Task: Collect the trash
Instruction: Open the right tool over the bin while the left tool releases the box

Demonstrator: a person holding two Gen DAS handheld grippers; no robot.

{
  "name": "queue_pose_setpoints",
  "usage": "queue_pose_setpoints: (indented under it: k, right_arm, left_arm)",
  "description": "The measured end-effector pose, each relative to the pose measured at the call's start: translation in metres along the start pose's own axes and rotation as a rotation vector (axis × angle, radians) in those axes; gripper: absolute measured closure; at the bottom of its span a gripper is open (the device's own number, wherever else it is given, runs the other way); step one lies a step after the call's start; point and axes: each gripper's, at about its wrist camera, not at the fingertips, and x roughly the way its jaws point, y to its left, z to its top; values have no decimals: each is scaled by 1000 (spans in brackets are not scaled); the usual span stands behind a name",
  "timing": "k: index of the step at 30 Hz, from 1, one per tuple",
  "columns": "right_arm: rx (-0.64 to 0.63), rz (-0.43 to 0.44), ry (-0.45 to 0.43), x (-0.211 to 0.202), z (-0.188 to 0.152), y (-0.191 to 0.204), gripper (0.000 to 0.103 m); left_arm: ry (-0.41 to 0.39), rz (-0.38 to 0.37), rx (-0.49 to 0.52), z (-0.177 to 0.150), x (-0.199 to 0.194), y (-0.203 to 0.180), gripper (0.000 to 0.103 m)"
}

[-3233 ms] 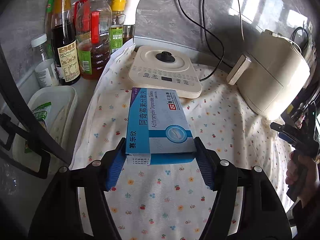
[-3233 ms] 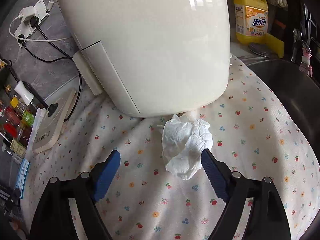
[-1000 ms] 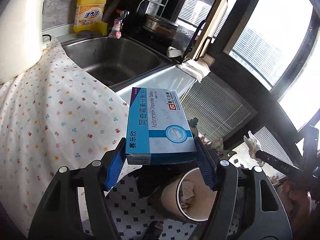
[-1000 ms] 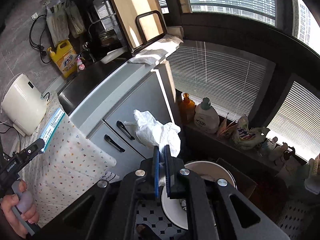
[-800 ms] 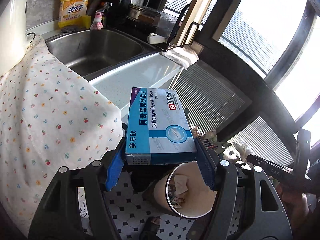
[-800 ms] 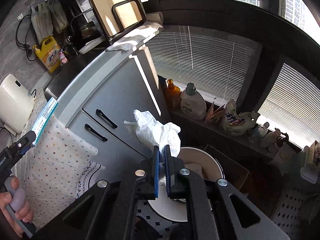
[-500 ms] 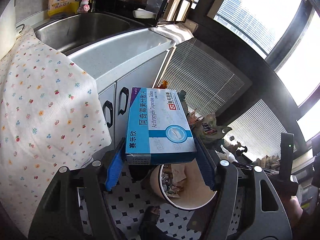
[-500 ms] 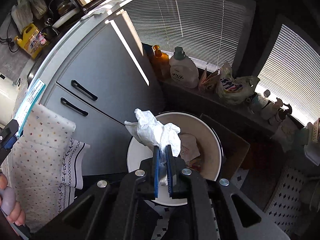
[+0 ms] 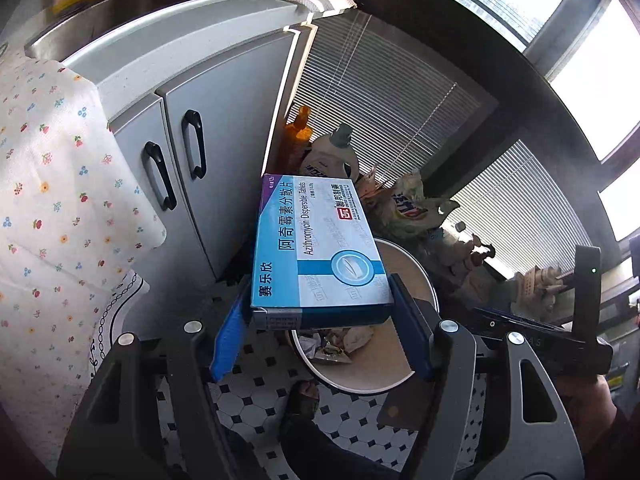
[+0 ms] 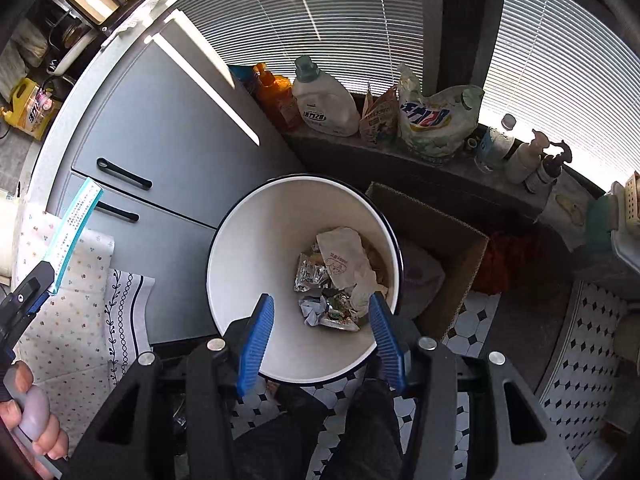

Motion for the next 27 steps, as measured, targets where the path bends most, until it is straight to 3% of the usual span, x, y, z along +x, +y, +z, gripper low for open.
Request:
queue_pose_setpoints:
  k: [9, 12, 14, 18, 27]
  right_arm:
    - [62, -25, -35, -27, -9, -45, 52]
    - [69, -28, -36, -30, -11, -54, 52]
    - [71, -27, -32, -30, -12, -57, 52]
    - [67, -20, -29, -29, -13, -57, 51]
    - [16, 19, -36, -28, 1, -41, 47]
  left_arm:
    - [84, -51, 69, -14, 36, -46, 37]
    - [144, -81, 76, -17, 52, -56, 36]
    - [170, -62, 77, -18, 59, -59, 27]
    - [144, -41, 52, -18, 56, -55, 20]
    - [96, 37, -22, -13, 33, -26, 20]
